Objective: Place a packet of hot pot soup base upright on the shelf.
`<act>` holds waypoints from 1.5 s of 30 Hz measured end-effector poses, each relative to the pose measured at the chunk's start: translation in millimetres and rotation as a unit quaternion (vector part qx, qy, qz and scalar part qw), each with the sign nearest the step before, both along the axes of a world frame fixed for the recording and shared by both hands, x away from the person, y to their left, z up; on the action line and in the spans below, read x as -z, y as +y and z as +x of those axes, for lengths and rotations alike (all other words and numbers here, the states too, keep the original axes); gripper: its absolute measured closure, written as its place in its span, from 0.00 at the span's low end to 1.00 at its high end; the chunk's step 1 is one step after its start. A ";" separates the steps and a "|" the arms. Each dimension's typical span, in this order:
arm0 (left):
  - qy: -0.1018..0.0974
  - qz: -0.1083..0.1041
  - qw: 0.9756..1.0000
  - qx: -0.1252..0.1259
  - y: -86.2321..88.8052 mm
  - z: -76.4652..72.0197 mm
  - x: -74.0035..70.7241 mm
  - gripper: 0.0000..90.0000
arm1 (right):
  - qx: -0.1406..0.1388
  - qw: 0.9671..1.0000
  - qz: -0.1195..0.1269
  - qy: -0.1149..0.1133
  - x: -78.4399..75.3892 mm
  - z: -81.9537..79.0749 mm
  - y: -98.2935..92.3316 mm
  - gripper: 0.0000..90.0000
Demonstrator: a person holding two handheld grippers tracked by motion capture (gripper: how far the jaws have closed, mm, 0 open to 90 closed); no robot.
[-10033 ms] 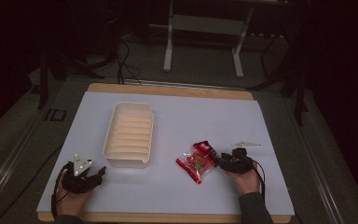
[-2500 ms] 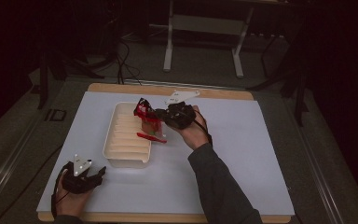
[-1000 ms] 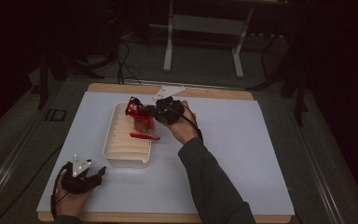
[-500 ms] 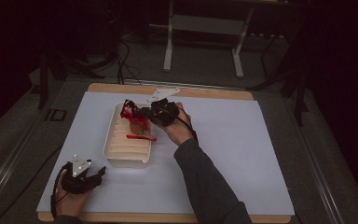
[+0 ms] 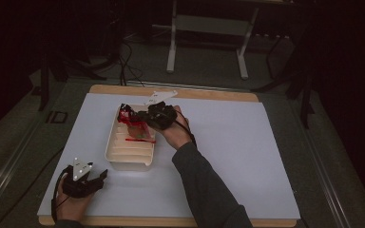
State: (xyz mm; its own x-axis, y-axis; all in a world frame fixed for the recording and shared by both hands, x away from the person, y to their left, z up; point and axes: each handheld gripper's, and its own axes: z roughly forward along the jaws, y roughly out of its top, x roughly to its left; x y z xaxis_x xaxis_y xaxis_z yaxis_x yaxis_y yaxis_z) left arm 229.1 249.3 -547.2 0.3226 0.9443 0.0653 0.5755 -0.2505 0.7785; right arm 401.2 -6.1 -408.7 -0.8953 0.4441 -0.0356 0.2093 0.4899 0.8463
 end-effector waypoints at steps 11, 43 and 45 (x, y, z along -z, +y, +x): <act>0.000 0.000 1.000 0.001 0.1 -0.1 0.0 0.41 | -0.004 1.000 0.002 0.004 4.7 -0.8 5.1 0.98; 0.001 0.000 1.000 0.000 -0.1 0.1 0.2 0.41 | -0.016 1.000 0.012 0.018 23.9 -6.4 9.7 0.98; 0.001 0.000 1.000 0.000 -0.1 0.1 0.2 0.42 | -0.016 1.000 0.012 0.019 24.6 -6.6 9.0 0.98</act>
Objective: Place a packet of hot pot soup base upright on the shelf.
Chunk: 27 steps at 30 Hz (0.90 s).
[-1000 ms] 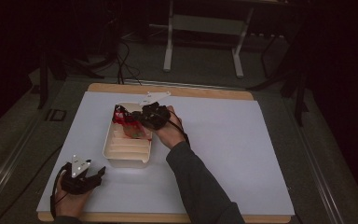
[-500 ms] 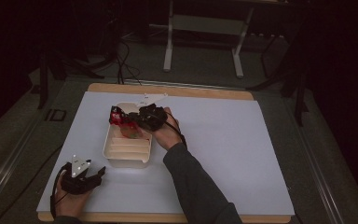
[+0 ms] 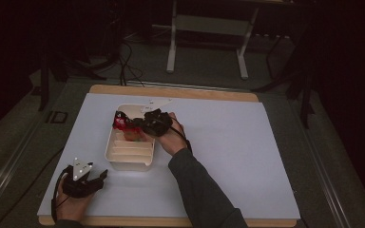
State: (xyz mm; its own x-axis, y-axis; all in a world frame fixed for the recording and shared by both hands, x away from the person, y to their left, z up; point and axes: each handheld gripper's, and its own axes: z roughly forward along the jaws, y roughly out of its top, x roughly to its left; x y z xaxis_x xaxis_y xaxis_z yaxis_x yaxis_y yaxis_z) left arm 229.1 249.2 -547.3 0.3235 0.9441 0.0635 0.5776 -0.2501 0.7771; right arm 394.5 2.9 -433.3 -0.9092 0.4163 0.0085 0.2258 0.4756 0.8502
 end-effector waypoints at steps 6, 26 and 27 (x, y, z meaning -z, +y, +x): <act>0.001 0.000 1.000 0.000 0.1 0.1 0.0 0.41 | 0.005 1.000 0.006 0.007 5.3 0.7 -6.9 0.98; 0.002 0.002 1.000 0.001 0.0 -0.1 -0.3 0.41 | 0.020 0.999 0.006 0.037 23.6 0.6 -24.2 0.96; 0.002 0.002 1.000 0.001 0.1 -0.1 -0.3 0.41 | 0.020 0.999 0.005 0.037 23.3 0.6 -24.2 0.94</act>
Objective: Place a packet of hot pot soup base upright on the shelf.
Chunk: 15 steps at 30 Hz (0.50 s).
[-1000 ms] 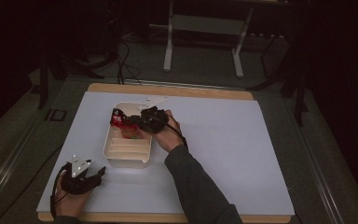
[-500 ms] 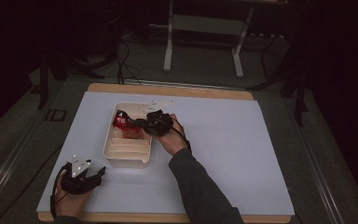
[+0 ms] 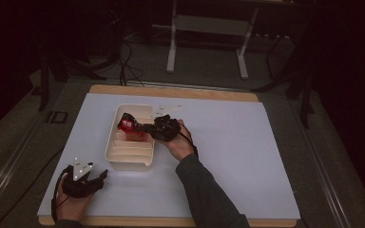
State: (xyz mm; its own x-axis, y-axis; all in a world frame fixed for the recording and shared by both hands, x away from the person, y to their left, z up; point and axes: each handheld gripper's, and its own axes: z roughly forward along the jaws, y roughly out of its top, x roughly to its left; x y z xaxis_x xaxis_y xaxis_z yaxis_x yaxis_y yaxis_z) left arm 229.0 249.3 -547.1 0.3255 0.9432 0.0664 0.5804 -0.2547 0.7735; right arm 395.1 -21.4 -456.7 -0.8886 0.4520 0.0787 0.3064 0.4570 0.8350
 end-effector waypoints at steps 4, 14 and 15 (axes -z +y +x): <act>0.001 0.000 1.000 0.000 0.2 0.1 -0.1 0.41 | 0.004 1.000 0.001 0.000 -0.8 -1.6 -1.9 0.88; 0.000 0.000 1.000 -0.001 -0.1 0.3 0.2 0.41 | 0.011 1.000 0.000 -0.006 -5.1 -6.2 -14.0 0.82; 0.000 0.000 1.000 -0.001 -0.1 0.4 0.3 0.41 | 0.013 1.000 0.000 -0.006 -6.1 -6.6 -15.7 0.82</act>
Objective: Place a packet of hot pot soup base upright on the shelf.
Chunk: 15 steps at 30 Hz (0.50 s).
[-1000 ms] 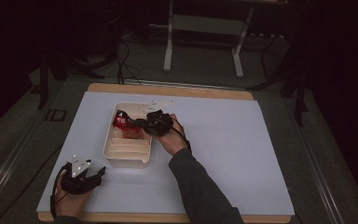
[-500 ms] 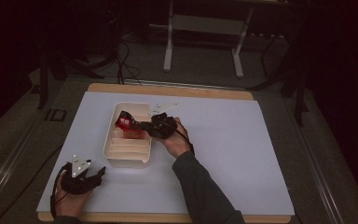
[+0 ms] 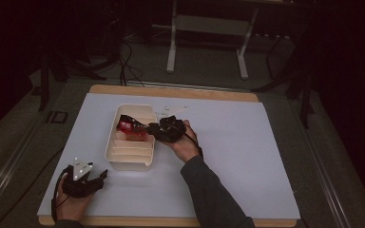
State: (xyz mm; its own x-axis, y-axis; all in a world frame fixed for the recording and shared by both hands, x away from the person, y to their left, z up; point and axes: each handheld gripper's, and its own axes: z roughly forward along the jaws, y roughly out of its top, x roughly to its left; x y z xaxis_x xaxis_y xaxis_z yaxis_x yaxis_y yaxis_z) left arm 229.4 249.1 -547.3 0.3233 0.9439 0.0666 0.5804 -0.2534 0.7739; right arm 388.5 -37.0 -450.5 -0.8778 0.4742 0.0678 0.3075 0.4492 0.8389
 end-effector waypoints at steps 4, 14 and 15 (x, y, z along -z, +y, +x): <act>-0.001 0.000 1.000 0.000 0.0 0.1 0.1 0.41 | 0.003 1.000 -0.005 -0.001 -4.2 -1.8 -7.0 0.82; 0.001 0.001 1.000 0.000 0.0 0.1 0.0 0.41 | 0.017 0.999 -0.033 -0.006 -5.7 -6.3 -22.0 0.86; 0.001 0.000 1.000 0.000 0.0 0.2 0.0 0.41 | 0.019 0.999 -0.037 -0.006 -5.0 -7.0 -23.4 0.86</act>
State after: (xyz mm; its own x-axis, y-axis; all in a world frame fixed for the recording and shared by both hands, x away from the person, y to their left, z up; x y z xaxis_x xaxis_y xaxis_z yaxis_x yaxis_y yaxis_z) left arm 229.6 249.1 -547.3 0.3228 0.9441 0.0668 0.5820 -0.2537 0.7726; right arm 381.5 -60.5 -445.6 -0.8592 0.5111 0.0217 0.3167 0.4982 0.8072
